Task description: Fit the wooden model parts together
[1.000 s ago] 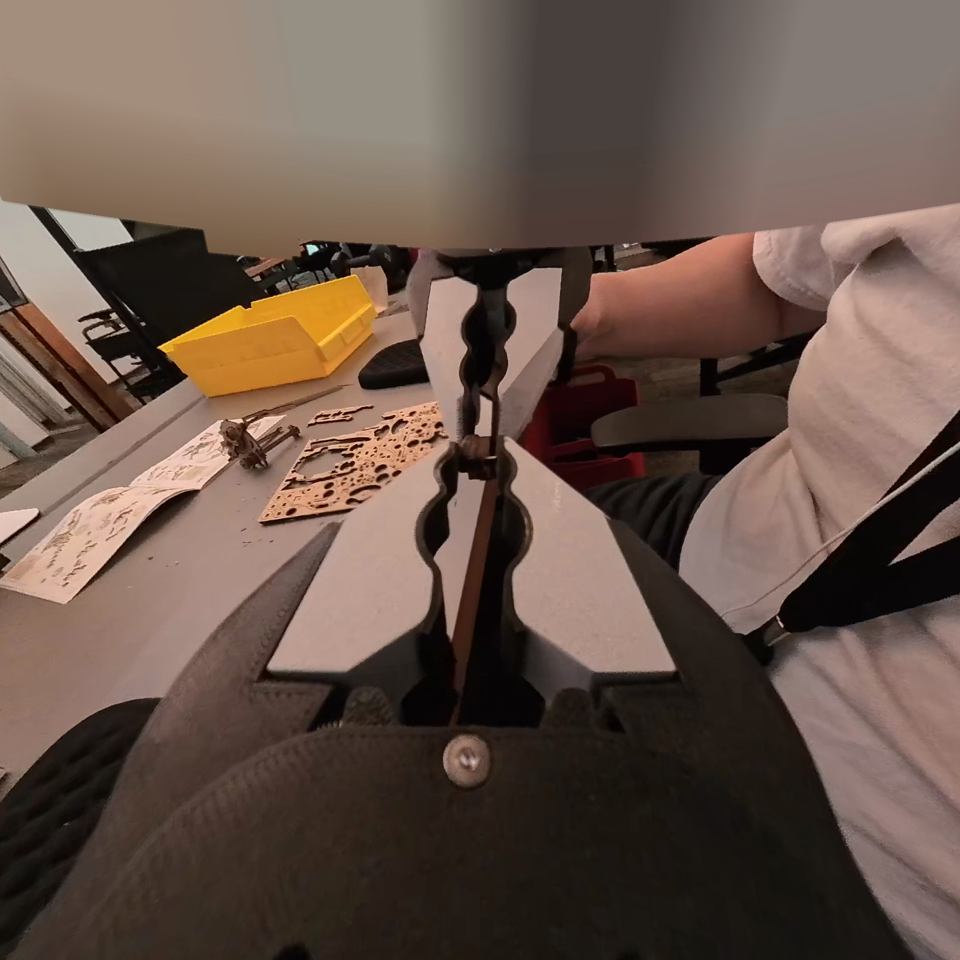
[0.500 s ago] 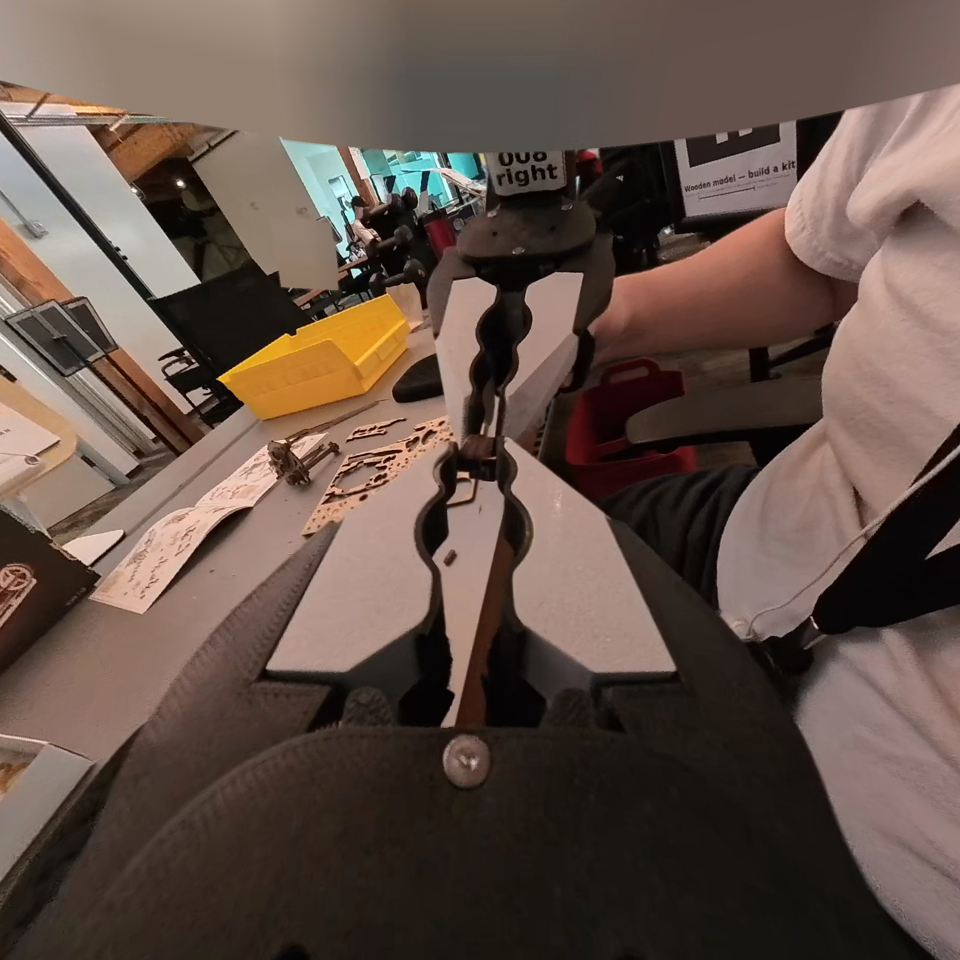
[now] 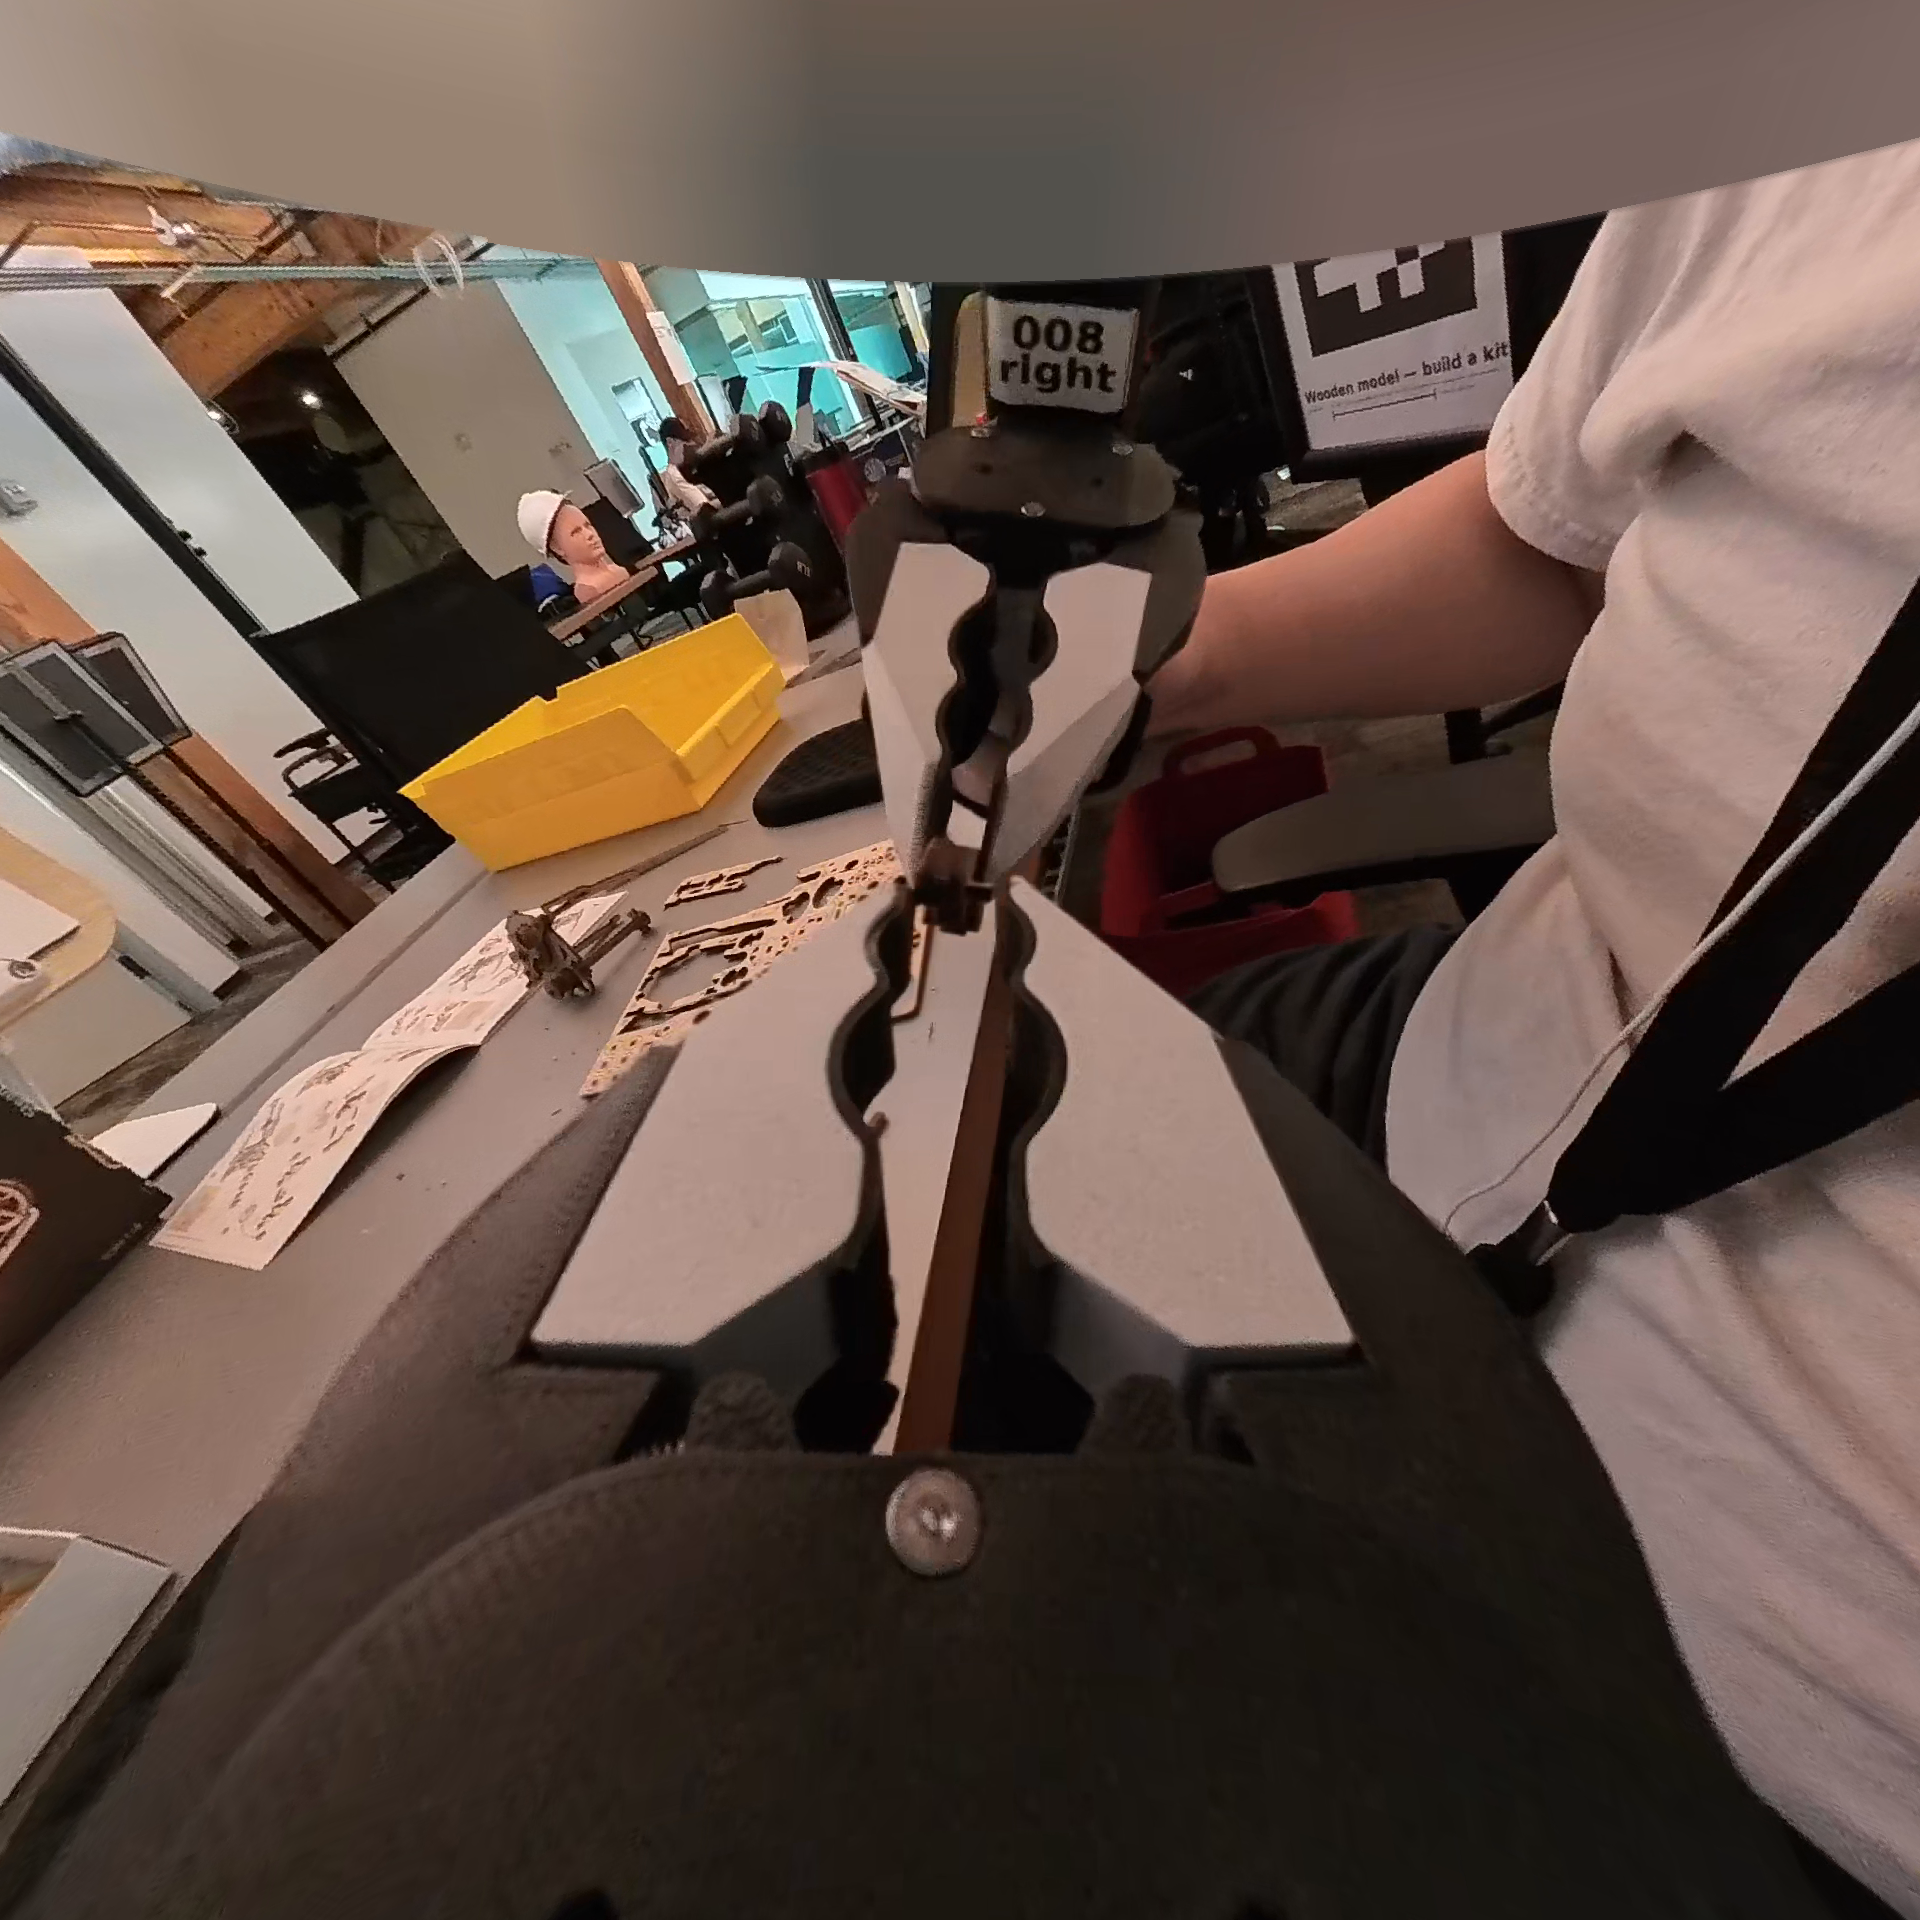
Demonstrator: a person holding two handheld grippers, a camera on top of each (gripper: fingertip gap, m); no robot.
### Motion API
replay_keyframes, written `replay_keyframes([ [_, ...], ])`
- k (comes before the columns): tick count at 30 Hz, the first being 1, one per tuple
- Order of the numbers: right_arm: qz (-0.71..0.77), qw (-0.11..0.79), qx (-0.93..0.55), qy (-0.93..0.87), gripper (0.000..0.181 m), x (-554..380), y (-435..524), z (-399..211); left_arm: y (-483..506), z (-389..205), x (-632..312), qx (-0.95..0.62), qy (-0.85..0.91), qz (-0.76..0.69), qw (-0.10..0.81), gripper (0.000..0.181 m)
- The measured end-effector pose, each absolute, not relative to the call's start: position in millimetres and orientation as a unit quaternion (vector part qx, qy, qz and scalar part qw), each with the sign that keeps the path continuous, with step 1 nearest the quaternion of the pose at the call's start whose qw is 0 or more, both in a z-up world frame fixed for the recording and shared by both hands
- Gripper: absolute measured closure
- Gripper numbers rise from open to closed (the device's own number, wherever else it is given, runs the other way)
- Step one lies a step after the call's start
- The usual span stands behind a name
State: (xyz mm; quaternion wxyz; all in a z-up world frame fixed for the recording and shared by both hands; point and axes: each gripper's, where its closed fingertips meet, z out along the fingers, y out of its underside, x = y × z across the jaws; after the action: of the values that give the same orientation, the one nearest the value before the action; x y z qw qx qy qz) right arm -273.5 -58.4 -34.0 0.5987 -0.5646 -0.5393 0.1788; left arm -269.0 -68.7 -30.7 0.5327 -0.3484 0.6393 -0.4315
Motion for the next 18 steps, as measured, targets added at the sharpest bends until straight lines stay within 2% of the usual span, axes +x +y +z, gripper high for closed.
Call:
replay_keyframes([
  [18, 0.216, 0.579, -0.577, -0.534, 0.174, -273.1, -60.3, -39.7, -69.3, -36.4, -268.1, -0.343, 0.655, -0.415, 0.530, 0.170],
])
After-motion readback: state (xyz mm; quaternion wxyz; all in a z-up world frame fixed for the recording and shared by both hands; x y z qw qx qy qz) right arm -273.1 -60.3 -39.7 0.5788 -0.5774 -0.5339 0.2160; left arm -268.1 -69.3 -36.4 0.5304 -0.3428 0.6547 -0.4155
